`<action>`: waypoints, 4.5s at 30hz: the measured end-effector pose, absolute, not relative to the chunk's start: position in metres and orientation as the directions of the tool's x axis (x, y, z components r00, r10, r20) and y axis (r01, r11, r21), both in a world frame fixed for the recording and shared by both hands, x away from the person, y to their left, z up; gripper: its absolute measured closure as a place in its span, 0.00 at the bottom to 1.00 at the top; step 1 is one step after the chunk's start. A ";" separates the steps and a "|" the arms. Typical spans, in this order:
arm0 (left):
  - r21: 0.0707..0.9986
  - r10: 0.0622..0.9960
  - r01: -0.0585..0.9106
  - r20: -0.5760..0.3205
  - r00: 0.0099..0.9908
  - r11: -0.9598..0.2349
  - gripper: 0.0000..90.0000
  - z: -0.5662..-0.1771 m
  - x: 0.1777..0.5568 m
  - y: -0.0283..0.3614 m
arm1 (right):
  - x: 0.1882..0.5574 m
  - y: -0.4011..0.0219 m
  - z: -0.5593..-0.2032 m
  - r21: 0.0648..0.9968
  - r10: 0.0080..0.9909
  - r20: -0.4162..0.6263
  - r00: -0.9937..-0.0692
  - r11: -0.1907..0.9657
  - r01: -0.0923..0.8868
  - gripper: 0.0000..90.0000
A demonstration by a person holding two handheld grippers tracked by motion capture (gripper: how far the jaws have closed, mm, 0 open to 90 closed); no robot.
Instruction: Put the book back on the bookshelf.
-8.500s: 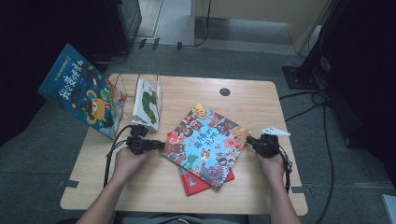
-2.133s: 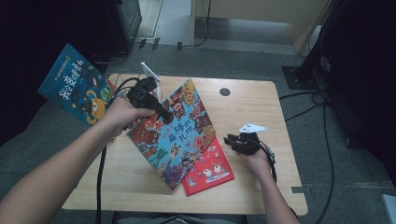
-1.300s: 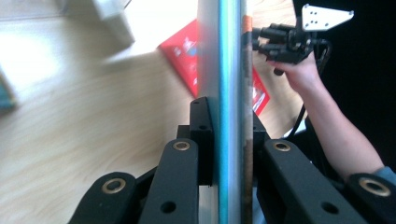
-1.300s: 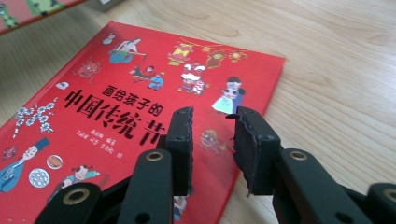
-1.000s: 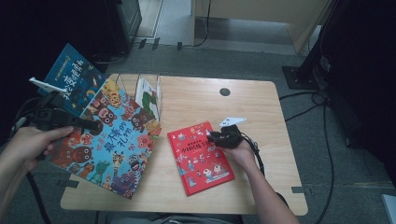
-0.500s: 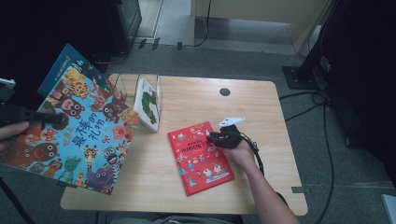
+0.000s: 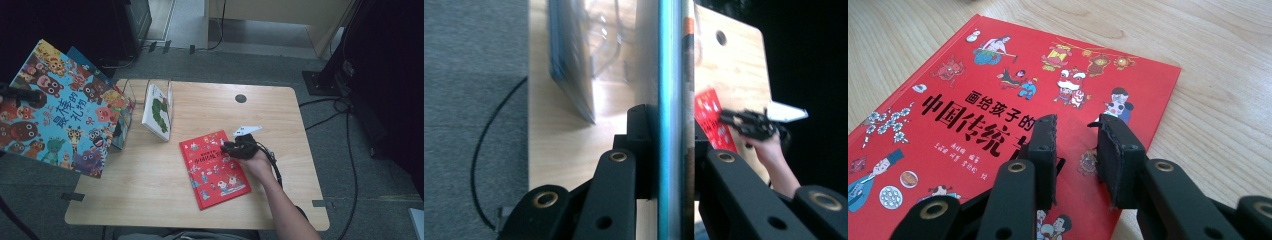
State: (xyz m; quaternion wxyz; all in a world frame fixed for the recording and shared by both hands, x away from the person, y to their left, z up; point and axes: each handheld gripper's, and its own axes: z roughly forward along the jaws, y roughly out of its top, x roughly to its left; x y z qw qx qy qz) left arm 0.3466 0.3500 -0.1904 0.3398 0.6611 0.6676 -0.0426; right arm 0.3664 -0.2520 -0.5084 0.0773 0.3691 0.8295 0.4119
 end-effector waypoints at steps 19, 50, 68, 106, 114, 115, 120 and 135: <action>0.381 0.917 0.920 -0.391 0.073 0.089 0.91 -0.216 0.434 0.332 | 0.358 -0.253 -0.507 0.735 0.670 0.172 -0.723 0.401 0.547 0.78; 0.376 0.945 0.926 -0.317 0.082 0.046 0.86 -0.245 0.459 0.302 | 0.349 -0.262 -0.508 0.736 0.683 0.175 -0.709 0.388 0.556 0.77; 0.425 0.917 0.905 -0.360 0.174 -0.005 0.76 -0.240 0.419 0.294 | 0.350 -0.266 -0.507 0.744 0.691 0.202 -0.694 0.353 0.568 0.77; 0.434 0.792 0.886 -0.477 0.381 -0.165 0.57 -0.380 0.376 0.175 | 0.336 -0.276 -0.507 0.745 0.692 0.190 -0.696 0.360 0.561 0.64; 0.470 0.762 0.853 -0.459 0.457 -0.228 0.58 -0.397 0.373 0.148 | 0.322 -0.285 -0.508 0.753 0.707 0.177 -0.685 0.351 0.556 0.62; 0.470 0.759 0.852 -0.461 0.460 -0.230 0.58 -0.399 0.373 0.144 | 0.320 -0.286 -0.508 0.760 0.710 0.173 -0.683 0.345 0.551 0.62; 0.461 0.745 0.851 -0.468 0.475 -0.252 0.58 -0.409 0.374 0.130 | 0.311 -0.294 -0.508 0.765 0.718 0.173 -0.674 0.334 0.551 0.65; 0.452 0.733 0.846 -0.467 0.494 -0.283 0.80 -0.448 0.369 0.100 | 0.295 -0.308 -0.515 0.768 0.737 0.164 -0.655 0.322 0.554 0.78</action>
